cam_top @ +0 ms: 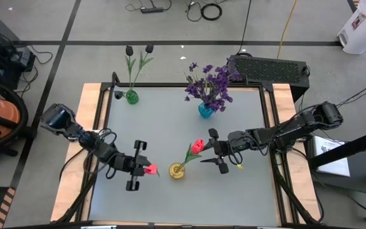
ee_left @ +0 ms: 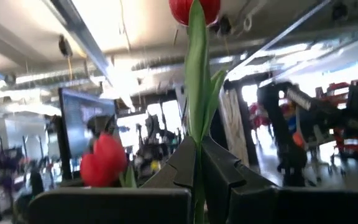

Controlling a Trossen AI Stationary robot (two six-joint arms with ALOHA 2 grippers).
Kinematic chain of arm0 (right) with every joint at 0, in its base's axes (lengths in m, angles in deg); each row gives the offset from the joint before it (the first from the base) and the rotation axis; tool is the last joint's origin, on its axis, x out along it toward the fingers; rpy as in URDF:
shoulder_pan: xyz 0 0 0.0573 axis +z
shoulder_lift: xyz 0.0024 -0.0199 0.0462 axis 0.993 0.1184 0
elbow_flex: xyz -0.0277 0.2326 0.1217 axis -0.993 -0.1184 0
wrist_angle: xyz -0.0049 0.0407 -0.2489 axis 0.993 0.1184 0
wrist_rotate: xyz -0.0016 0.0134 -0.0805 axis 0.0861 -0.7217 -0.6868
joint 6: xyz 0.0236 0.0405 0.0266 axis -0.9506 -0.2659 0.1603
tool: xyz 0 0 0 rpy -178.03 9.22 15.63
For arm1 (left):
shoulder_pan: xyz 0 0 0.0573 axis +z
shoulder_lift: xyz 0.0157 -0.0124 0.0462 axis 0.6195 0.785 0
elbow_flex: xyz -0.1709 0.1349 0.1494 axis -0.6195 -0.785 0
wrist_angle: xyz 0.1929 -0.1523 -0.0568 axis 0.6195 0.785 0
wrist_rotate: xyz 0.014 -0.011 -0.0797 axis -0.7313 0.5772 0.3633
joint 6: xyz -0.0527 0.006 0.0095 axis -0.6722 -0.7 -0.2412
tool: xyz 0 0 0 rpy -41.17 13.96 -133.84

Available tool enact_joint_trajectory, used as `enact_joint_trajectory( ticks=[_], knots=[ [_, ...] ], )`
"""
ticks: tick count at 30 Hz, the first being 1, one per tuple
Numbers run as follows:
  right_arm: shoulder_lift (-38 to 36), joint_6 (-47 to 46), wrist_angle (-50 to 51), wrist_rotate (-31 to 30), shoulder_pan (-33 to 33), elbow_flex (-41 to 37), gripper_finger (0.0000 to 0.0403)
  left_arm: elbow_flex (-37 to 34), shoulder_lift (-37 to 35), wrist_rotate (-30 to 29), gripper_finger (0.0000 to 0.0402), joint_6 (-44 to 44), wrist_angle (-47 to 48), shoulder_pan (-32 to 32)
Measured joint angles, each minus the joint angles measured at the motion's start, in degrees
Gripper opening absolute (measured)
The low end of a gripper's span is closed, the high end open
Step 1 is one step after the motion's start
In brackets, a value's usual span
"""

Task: Sort flowers into vase by color
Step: Put the pink flower into the yellow vase

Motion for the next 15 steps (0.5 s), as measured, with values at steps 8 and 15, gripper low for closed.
enact_joint_trajectory(
  ticks=[8, 15],
  knots=[
    [0.01, 0.0, 0.02, 0.0, 0.0, 0.0, 0.0196, 2.89, 0.51, 1.27, 0.0015, -0.58, -0.58, 2.95],
    [0.01, 0.0, 0.02, 0.0, -0.01, 0.0, 0.0196, 5.29, 0.51, 1.52, 0.0015, -2.66, -0.64, 4.63]
  ],
)
